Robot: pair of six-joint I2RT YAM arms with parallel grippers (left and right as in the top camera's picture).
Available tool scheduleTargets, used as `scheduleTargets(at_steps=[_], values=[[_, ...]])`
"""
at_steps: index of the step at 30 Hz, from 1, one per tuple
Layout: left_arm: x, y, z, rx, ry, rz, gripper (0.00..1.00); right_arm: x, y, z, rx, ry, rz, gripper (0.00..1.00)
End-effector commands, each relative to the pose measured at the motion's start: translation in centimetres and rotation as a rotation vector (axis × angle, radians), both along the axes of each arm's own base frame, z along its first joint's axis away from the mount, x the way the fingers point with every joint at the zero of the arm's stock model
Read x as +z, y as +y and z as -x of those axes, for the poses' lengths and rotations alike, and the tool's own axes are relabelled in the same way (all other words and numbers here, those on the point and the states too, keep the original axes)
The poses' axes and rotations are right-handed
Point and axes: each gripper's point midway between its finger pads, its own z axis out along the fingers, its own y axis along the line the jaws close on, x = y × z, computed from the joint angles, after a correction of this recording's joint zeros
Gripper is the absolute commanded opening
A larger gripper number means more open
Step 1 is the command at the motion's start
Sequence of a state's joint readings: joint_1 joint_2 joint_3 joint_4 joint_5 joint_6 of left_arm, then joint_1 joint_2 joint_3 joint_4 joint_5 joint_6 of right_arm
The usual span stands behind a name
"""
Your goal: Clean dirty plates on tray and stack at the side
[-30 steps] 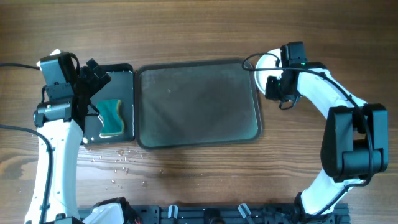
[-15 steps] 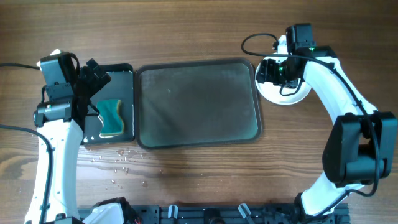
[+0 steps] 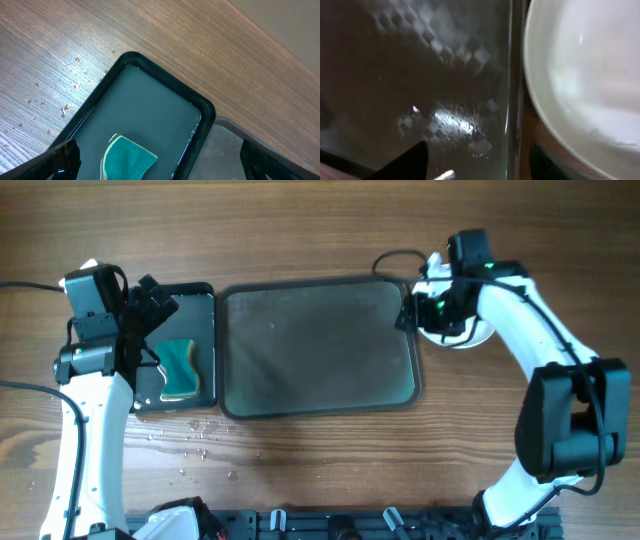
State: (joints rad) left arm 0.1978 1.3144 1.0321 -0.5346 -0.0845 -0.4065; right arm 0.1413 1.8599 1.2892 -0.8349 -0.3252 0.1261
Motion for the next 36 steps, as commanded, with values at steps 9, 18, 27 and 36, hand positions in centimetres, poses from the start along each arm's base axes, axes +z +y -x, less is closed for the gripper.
scheduleTargets(at_steps=[9, 18, 27, 36], values=[[1.8, 0.3, -0.7, 0.013, -0.07, -0.003, 1.0, -3.0, -0.4, 1.7, 0.039, -0.026, 0.18, 0.57], [0.6, -4.7, -0.8, -0.273, -0.034, 0.107, 0.94, -3.1, -1.0, 1.7, 0.033, -0.025, 0.215, 0.22], [-6.9, -7.9, 0.0, -0.573, 0.219, 0.031, 0.4, -3.1, -1.0, 1.7, 0.033, -0.025, 0.214, 0.23], [-12.0, -6.9, -1.3, -0.549, 0.313, 0.029, 0.1, -3.1, -1.0, 1.7, 0.033, -0.026, 0.215, 0.24]])
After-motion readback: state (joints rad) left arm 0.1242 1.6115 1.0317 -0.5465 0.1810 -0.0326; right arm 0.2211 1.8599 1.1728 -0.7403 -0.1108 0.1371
